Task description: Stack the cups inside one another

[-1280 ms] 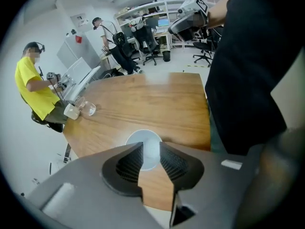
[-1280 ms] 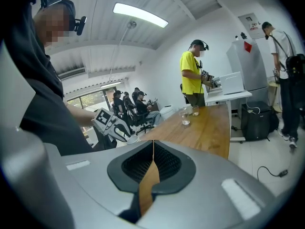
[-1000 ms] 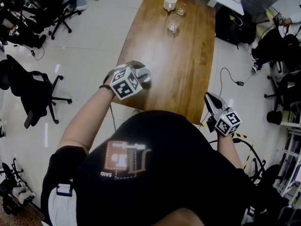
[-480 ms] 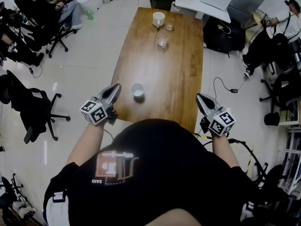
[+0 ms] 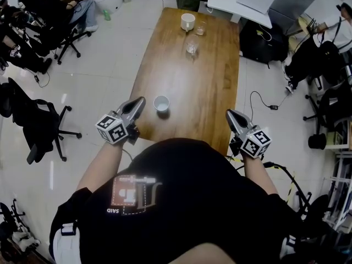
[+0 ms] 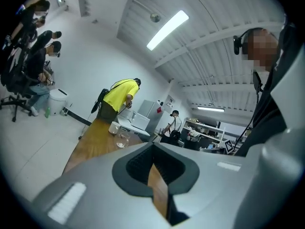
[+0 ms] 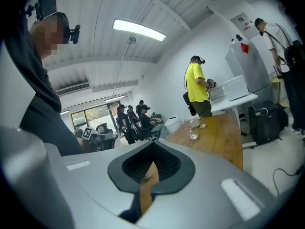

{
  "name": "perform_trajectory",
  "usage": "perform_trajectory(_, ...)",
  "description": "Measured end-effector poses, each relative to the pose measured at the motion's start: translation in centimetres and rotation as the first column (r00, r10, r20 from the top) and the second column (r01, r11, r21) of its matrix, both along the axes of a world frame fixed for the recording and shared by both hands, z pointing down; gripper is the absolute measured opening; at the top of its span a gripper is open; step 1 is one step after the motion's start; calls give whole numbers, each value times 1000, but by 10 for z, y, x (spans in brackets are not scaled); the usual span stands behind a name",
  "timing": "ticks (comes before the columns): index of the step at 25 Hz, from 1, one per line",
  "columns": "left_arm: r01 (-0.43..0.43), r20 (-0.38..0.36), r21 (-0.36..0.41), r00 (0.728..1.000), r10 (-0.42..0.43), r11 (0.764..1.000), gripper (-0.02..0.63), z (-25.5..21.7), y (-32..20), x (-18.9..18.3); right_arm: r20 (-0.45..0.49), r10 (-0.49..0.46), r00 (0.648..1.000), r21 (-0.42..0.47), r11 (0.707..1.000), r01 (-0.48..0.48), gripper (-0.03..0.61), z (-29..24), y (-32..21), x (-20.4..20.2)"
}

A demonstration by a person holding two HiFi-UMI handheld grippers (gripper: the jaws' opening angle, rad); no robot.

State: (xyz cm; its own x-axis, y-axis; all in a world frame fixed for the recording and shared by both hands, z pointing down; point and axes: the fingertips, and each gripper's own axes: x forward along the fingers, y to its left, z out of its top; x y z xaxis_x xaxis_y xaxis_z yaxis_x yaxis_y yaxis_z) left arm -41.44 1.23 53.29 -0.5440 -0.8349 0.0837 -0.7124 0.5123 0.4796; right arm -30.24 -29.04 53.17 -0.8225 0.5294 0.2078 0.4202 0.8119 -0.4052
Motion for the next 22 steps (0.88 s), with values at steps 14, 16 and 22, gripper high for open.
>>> perform_trajectory(14,-40,15,-17,999,40,999,3,-2,-8,5,-19,-9,1000,67,998,10,12,7,0,4)
perform_trajectory(16,-40,13,-20,999,40,999,3,-1,-8,6,-20,-12,1000,70,997,13,12,8,1,5)
perform_trajectory(22,-44,12,-28,999,44,999,3,1,-8,7,-20,-21,1000,74,997,22,12,11,3,5)
